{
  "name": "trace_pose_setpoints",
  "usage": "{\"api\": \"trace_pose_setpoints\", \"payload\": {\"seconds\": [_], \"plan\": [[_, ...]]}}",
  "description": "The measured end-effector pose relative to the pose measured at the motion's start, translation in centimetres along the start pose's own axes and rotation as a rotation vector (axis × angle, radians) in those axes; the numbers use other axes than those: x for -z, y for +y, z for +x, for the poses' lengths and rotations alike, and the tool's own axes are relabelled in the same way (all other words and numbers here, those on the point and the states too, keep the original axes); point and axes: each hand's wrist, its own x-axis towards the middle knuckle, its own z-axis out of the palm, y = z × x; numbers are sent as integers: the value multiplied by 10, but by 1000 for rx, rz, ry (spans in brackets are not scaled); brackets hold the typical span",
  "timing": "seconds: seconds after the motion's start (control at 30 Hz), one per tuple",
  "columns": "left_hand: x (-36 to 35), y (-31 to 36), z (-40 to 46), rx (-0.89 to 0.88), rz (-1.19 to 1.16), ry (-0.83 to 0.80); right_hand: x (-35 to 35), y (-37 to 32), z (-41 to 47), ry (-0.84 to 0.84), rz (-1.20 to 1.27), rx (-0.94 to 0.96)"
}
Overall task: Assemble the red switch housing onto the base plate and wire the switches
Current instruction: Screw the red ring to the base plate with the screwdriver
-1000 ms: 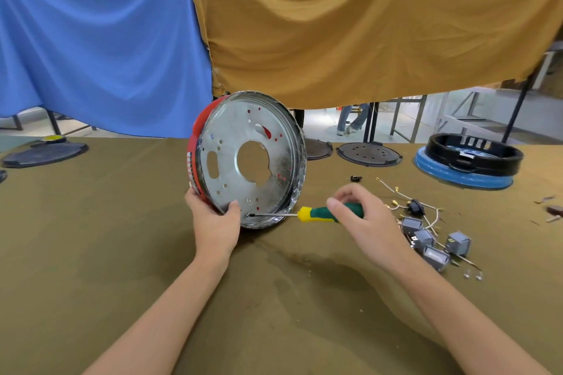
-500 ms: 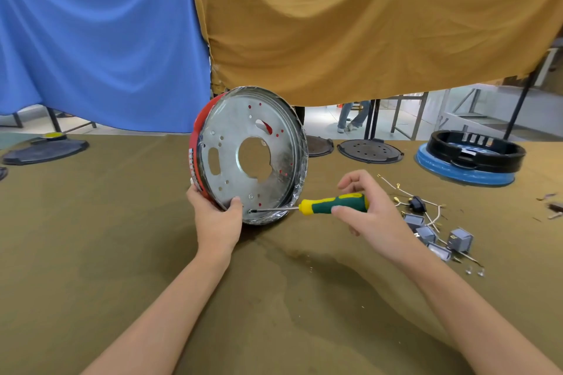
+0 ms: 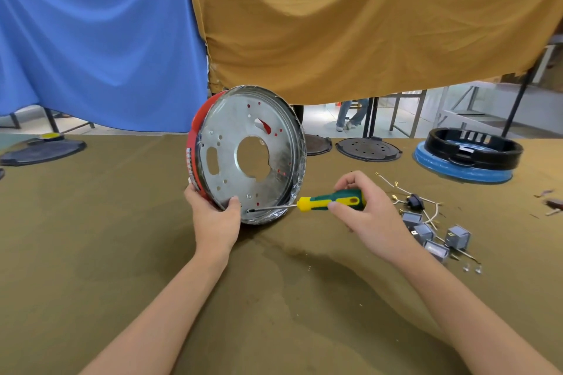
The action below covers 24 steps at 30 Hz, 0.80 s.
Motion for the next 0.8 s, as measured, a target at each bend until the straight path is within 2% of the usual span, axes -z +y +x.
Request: {"api": "trace_pose_setpoints", "payload": {"seconds": [0.1,0.2,0.27,0.37,0.43,0.53,0.63,0.73,0.8], "plan": [[-1,-1,-1,-3,0,-4,-3,1,-1,119,-165,20],[0,-1,-1,-38,25,-15,-8,2,-3,129,-282,-51],[0,-1,0,-39,17,-15,-8,1,-4,73,-273,-85],[0,-2,2,-12,-23,-1,-1,-2,-2,-44,-41,-87],[0,-3,3,-7,-39,12,0,-3,-2,-54,24,-57],[0,-3,4,-13,-43,13,-2,-2,-2,62,-93,2],[-1,-5,2,-40,-12,-7,-5,0,-3,130,-247,-44],[-1,-5,2,-61,16,-13,-6,1,-4,85,-290,-89],[-1,-5,3,-30,-11,-1,-6,2,-2,18,-215,-76]]}}
